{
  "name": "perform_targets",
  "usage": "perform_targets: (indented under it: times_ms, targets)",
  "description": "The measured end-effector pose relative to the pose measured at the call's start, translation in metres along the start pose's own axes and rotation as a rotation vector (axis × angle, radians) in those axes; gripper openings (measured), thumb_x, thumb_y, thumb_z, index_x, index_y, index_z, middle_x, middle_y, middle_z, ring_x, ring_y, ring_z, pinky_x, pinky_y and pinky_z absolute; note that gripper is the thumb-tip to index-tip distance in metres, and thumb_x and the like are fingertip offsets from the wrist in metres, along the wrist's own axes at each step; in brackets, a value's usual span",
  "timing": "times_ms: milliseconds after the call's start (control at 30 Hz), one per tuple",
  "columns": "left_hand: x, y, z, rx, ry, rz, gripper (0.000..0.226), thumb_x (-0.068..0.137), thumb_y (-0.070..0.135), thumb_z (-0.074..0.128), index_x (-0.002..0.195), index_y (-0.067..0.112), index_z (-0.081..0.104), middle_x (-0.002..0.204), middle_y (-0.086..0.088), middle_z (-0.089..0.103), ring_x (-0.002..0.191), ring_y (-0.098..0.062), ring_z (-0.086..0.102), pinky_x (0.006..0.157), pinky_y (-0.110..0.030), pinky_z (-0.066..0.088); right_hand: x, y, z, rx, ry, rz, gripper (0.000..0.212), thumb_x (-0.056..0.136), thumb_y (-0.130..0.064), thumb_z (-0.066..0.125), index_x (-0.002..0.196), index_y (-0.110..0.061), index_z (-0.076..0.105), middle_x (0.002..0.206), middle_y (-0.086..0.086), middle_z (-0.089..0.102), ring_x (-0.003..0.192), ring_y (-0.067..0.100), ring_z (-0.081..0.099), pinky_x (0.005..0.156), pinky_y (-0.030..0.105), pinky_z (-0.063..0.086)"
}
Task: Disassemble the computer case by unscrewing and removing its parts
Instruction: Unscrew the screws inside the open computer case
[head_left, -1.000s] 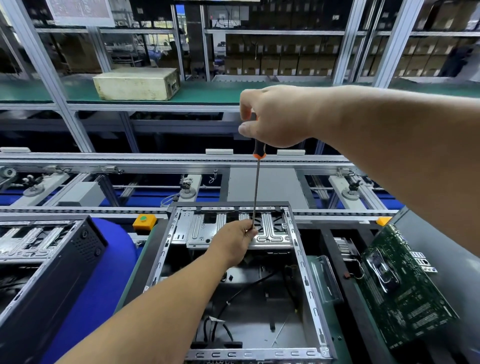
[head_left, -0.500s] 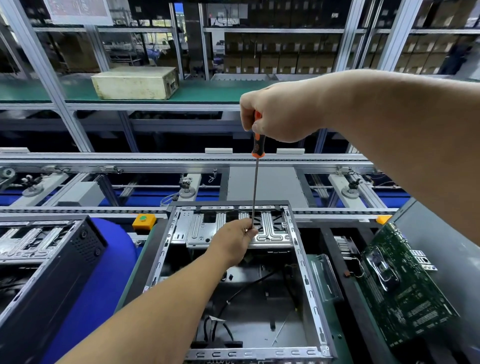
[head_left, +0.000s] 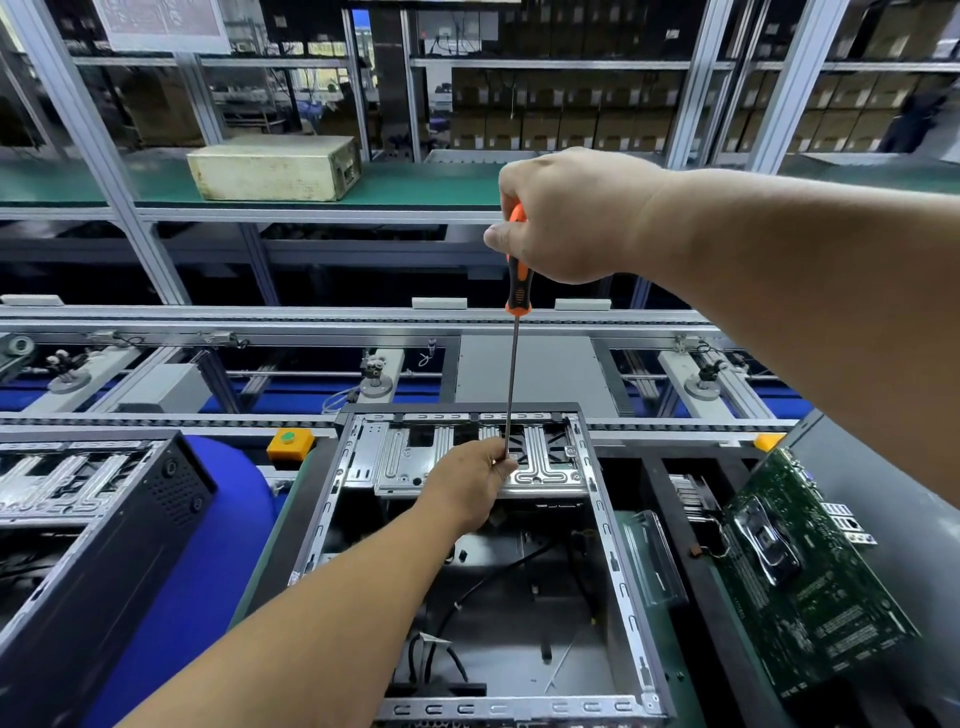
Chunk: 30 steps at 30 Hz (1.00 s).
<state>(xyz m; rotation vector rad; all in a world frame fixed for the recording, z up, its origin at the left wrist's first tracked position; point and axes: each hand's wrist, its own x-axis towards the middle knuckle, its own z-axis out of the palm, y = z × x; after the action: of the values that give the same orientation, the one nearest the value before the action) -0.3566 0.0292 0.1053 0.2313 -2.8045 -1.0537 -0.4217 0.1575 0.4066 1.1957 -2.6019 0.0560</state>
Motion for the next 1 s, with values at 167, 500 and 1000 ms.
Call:
perform_targets:
  times_ms: [167, 500, 1000]
  targets:
    - [0.000, 0.000, 0.000, -0.007, 0.001, -0.010, 0.026, 0.107, 0.033, 0.058, 0.084, 0.023, 0.053, 0.082, 0.002, 0.061, 0.082, -0.024, 0.057, 0.074, -0.038, 0.048, -0.004, -0.003, -0.003, 0.100, -0.092, -0.037, 0.011, 0.100, -0.031, 0.045, 0.102, -0.032, 0.055, 0.097, -0.009, 0.057, 0.085, 0.015, 0.053, 0.066, 0.035, 0.041]
    - [0.001, -0.002, 0.000, -0.019, 0.002, -0.014, 0.020, 0.107, 0.037, 0.059, 0.093, 0.022, 0.060, 0.083, 0.001, 0.062, 0.082, -0.022, 0.059, 0.076, -0.037, 0.050, -0.010, -0.009, -0.003, 0.192, -0.159, -0.020, 0.023, 0.095, -0.015, 0.037, 0.096, -0.026, 0.058, 0.094, -0.004, 0.058, 0.085, 0.018, 0.052, 0.064, 0.033, 0.037]
    - [0.002, -0.002, -0.001, -0.020, 0.022, -0.029, 0.025, 0.105, 0.036, 0.063, 0.087, 0.018, 0.059, 0.073, 0.003, 0.059, 0.068, -0.015, 0.053, 0.066, -0.033, 0.047, -0.004, -0.007, 0.010, 0.112, -0.041, -0.033, 0.026, 0.100, -0.051, 0.050, 0.107, -0.027, 0.053, 0.090, -0.008, 0.056, 0.077, 0.011, 0.051, 0.058, 0.031, 0.035]
